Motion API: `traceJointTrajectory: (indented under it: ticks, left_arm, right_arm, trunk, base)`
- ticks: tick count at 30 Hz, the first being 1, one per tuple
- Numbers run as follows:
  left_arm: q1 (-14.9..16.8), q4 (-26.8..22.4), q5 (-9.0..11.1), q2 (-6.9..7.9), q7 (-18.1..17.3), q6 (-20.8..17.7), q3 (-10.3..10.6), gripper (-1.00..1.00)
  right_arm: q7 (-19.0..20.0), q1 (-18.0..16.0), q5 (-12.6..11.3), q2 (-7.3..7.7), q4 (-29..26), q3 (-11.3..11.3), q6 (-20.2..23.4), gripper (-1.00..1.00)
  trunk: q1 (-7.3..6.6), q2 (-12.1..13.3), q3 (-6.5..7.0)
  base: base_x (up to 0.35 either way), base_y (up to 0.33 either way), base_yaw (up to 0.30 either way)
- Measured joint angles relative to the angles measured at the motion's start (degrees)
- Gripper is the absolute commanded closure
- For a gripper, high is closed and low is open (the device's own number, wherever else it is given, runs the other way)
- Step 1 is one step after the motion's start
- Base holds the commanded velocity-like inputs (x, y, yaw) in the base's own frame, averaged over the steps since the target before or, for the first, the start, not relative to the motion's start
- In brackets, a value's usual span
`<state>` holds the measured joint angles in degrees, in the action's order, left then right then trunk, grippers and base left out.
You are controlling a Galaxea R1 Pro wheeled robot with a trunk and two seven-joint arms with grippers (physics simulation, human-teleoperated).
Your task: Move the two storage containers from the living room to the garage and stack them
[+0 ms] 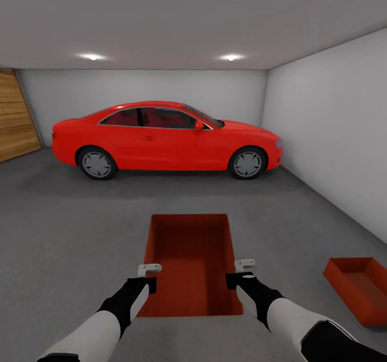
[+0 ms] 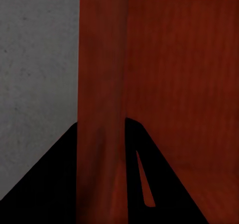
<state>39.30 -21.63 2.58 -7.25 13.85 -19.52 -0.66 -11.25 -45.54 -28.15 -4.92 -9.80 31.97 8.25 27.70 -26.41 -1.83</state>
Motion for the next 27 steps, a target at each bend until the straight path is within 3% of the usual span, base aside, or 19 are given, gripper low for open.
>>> traceJointTrajectory:
  ticks: [27]
  left_arm:
    - [0.0,0.0,0.0,0.00,0.0,0.0,0.0,1.00]
  right_arm:
    - [0.0,0.0,0.0,0.00,0.0,0.0,0.0,1.00]
  trunk:
    - [0.00,0.0,0.00]
  base:
    - [0.322,0.000,0.000]
